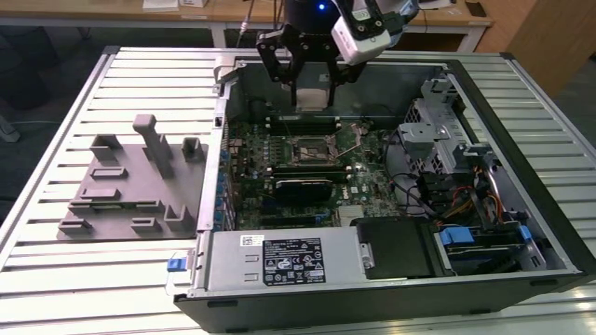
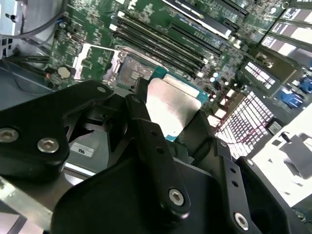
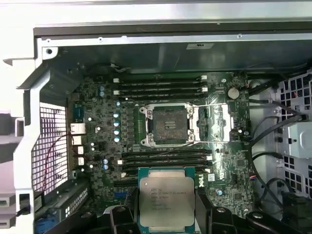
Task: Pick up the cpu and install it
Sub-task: 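Pick up the cpu and move it towards the insertion slot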
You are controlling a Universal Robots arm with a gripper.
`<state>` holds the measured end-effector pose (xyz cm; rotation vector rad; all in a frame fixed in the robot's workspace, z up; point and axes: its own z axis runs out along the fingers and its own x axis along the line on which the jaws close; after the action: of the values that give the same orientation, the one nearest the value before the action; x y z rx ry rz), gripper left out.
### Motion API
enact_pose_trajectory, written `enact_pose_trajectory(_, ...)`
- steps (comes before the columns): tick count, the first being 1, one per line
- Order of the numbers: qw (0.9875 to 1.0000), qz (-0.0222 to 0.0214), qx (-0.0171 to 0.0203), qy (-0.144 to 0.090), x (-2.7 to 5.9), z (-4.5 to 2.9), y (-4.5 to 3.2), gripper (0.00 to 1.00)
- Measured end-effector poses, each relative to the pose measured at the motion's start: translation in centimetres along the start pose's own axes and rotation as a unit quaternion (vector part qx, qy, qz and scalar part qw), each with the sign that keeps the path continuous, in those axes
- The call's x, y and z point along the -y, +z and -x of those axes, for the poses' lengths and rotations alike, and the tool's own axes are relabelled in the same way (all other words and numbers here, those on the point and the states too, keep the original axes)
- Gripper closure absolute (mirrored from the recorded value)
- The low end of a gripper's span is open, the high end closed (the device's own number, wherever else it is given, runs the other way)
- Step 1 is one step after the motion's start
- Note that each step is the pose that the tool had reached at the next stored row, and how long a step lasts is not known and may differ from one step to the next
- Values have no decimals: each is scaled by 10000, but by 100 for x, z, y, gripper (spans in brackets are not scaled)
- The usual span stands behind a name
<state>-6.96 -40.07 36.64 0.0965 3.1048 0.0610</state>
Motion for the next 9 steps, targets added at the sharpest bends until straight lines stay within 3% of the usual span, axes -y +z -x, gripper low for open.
enact_pose_trajectory(3,10000,1,0,0,-2,46,16,46)
enact_pose_trajectory(9,10000,0,-3,0,1,80,160,46)
